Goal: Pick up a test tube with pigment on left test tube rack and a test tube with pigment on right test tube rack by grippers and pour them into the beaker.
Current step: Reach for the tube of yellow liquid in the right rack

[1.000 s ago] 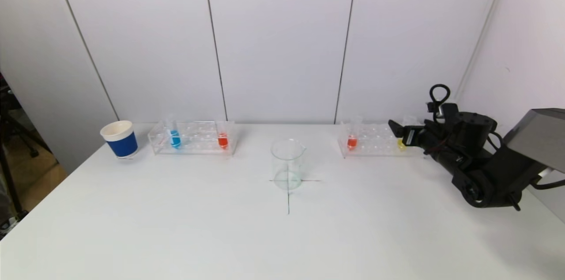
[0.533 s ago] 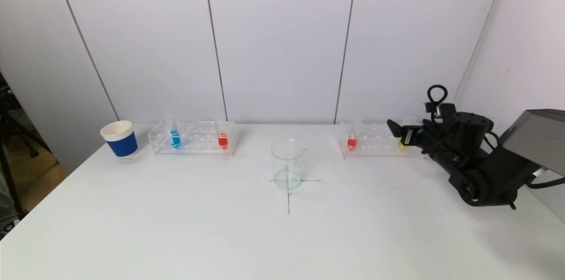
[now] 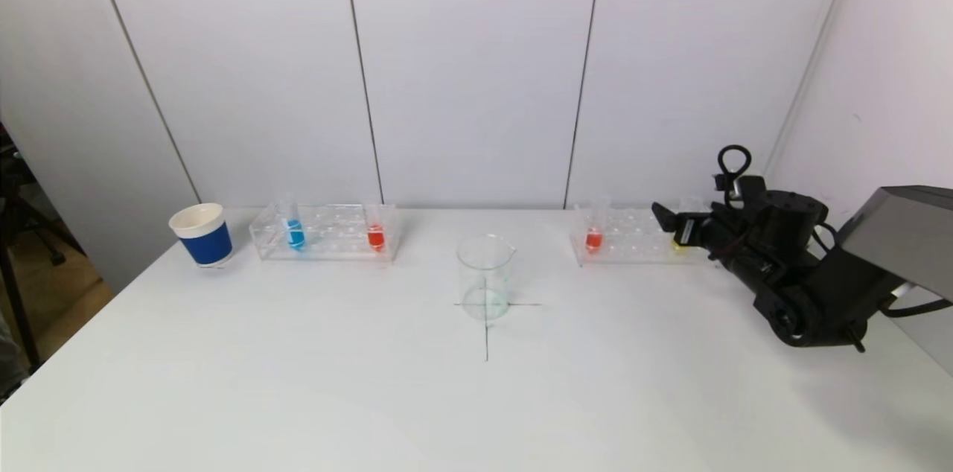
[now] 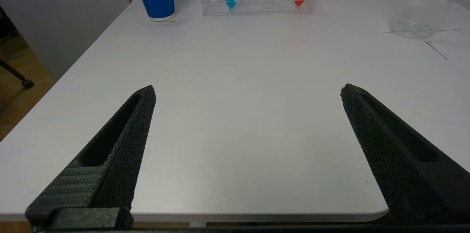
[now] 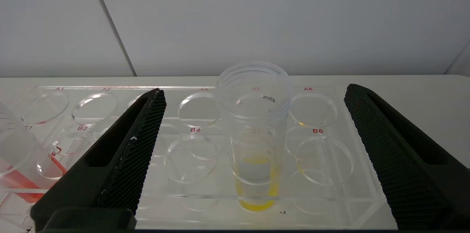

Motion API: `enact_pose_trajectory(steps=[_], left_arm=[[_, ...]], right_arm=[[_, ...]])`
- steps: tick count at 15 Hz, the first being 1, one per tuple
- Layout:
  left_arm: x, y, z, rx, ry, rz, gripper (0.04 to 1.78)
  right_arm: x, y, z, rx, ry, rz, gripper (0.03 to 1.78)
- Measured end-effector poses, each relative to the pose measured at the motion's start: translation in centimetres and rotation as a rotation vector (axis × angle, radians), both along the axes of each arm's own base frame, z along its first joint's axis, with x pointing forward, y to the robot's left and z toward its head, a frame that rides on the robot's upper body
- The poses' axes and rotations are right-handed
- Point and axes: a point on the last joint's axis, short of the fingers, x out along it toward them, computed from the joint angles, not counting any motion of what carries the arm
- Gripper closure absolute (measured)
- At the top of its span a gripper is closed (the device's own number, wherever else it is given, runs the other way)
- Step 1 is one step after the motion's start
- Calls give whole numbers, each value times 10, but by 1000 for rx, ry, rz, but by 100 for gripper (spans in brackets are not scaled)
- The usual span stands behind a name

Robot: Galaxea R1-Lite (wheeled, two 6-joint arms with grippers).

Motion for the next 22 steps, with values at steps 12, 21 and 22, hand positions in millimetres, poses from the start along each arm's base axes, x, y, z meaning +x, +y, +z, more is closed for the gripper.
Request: enact_pose_trajectory(steps=[12,21,22], left_arm=[[0,0,0,0,0,0,6],[0,0,0,0,0,1,6],[0,0,0,0,0,1,6]], right_arm=[[0,0,-1,0,0,0,4],[0,0,-1,-1,0,0,4],[0,0,-1,-1,-1,0,4]])
